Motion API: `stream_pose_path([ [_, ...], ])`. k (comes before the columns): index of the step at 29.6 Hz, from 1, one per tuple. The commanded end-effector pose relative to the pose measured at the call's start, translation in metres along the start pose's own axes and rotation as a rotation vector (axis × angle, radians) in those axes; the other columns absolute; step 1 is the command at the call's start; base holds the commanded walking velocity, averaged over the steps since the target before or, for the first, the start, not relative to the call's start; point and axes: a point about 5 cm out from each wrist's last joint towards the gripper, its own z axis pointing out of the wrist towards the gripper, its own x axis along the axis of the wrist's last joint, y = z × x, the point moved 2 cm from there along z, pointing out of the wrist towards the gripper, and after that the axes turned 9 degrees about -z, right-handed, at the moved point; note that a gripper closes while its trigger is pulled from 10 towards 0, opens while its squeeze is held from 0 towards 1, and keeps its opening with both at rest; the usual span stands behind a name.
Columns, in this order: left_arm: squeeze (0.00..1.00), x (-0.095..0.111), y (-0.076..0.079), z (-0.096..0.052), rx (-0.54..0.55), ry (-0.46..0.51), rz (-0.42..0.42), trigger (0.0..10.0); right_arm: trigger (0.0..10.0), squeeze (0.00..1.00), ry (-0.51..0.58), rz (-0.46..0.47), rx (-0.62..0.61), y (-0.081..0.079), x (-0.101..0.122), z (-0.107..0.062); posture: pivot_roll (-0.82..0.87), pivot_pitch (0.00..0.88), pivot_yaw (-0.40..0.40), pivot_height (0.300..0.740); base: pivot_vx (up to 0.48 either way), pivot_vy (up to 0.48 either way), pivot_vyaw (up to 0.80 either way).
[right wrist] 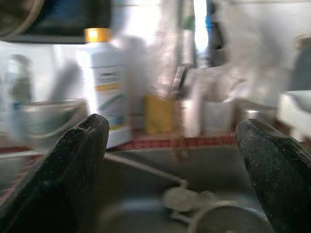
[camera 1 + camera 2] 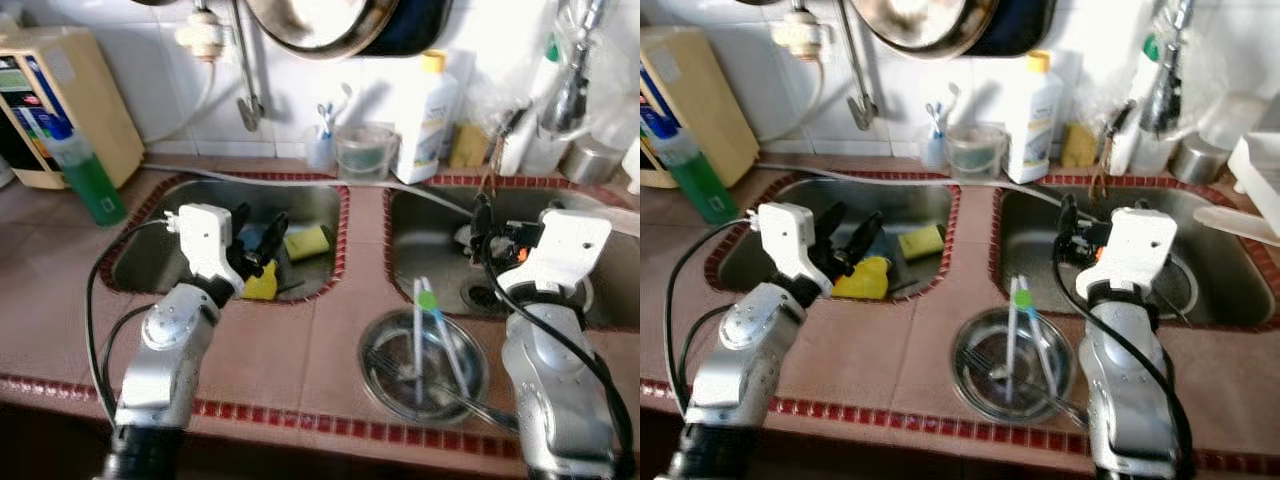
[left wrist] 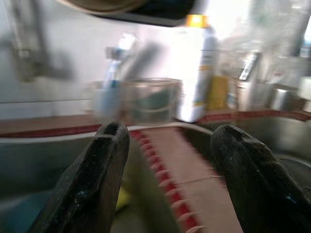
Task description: Kitchen organization
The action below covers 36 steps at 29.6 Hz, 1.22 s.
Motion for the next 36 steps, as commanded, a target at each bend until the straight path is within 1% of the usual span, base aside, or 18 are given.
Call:
stream_pose_path([
  [1,0.00,0.007,-0.009,-0.002,0.026,0.010,0.020,10.0,10.0,0.00,0.016,0.021,0.033,-0.007,0.006,-0.002,-0.25,0.032,0.070,0.740,0.000,0.000,0.00],
  [8,0.00,0.008,-0.009,-0.003,0.020,0.011,0.017,10.0,10.0,0.00,0.000,0.040,0.050,-0.009,0.004,-0.005,-0.25,0.040,0.069,0.740,0.000,0.000,0.00],
  [10,0.00,0.008,-0.006,-0.003,-0.004,0.005,0.028,10.0,10.0,0.00,-0.005,0.045,0.055,-0.010,0.003,-0.006,-0.25,0.039,0.066,0.740,0.000,0.000,0.00],
  [11,0.00,0.007,-0.004,-0.004,-0.030,-0.005,0.048,10.0,10.0,0.00,-0.009,0.049,0.060,-0.011,0.002,-0.006,-0.25,0.038,0.064,0.740,0.000,0.000,0.00],
  [12,0.00,0.006,0.002,-0.006,-0.084,-0.022,0.074,10.0,10.0,0.00,-0.016,0.068,0.069,-0.013,0.001,-0.006,-0.25,0.039,0.061,0.740,0.000,0.000,0.00],
  [13,0.00,0.006,0.002,-0.006,-0.084,-0.022,0.074,10.0,10.0,0.00,-0.016,0.068,0.069,-0.013,0.001,-0.006,-0.25,0.039,0.061,0.740,0.000,0.000,0.00],
  [14,0.00,0.005,0.005,-0.008,-0.123,-0.035,0.094,10.0,10.0,0.65,-0.020,0.080,0.077,-0.014,0.001,-0.007,-0.25,0.039,0.061,0.740,0.000,0.000,0.00],
  [15,0.00,0.005,0.006,-0.009,-0.140,-0.041,0.102,10.0,10.0,0.99,-0.021,0.091,0.085,-0.015,0.001,-0.007,-0.24,0.043,0.061,0.740,0.000,0.000,0.00],
  [16,0.00,0.004,0.009,-0.011,-0.166,-0.053,0.108,10.0,10.0,1.00,-0.025,0.103,0.095,-0.016,0.001,-0.008,-0.24,0.043,0.059,0.740,0.000,0.000,0.00],
  [18,0.00,0.001,0.013,-0.015,-0.206,-0.074,0.113,10.0,10.0,1.00,-0.029,0.109,0.094,-0.017,0.000,-0.008,-0.24,0.039,0.060,0.740,0.000,0.000,0.00],
  [22,0.00,-0.008,0.019,-0.023,-0.257,-0.114,0.161,10.0,10.0,1.00,-0.035,0.097,0.102,-0.018,-0.001,-0.006,-0.23,0.047,0.060,0.740,0.000,0.000,0.00],
  [23,0.00,-0.011,0.021,-0.025,-0.267,-0.124,0.164,10.0,10.0,0.00,-0.037,0.091,0.102,-0.018,-0.002,-0.006,-0.23,0.048,0.060,0.740,0.000,0.000,0.00],
  [28,0.00,-0.016,0.026,-0.029,-0.293,-0.144,0.159,10.0,10.0,0.00,-0.064,0.095,0.127,-0.022,-0.007,-0.007,-0.23,0.050,0.061,0.740,0.000,0.000,0.00],
  [29,0.00,-0.018,0.030,-0.030,-0.310,-0.150,0.169,10.0,10.0,0.00,-0.084,0.111,0.154,-0.027,-0.012,-0.009,-0.23,0.049,0.060,0.740,0.000,0.000,0.00],
  [30,0.00,-0.018,0.030,-0.031,-0.314,-0.151,0.173,10.0,10.0,0.00,-0.087,0.115,0.161,-0.028,-0.013,-0.010,-0.23,0.049,0.060,0.740,0.000,0.000,0.00],
  [31,0.00,-0.021,0.034,-0.032,-0.327,-0.156,0.181,10.0,10.0,0.00,-0.109,0.122,0.195,-0.035,-0.018,-0.012,-0.23,0.048,0.060,0.740,0.000,0.000,0.00],
  [34,0.00,-0.022,0.039,-0.033,-0.344,-0.159,0.173,10.0,10.0,0.00,-0.149,0.193,0.240,-0.046,-0.024,-0.016,-0.23,0.044,0.055,0.740,0.000,0.000,0.00],
  [36,0.00,-0.023,0.041,-0.034,-0.354,-0.158,0.170,10.0,10.0,0.00,-0.157,0.218,0.258,-0.050,-0.025,-0.016,-0.23,0.044,0.055,0.740,0.000,0.000,0.00],
])
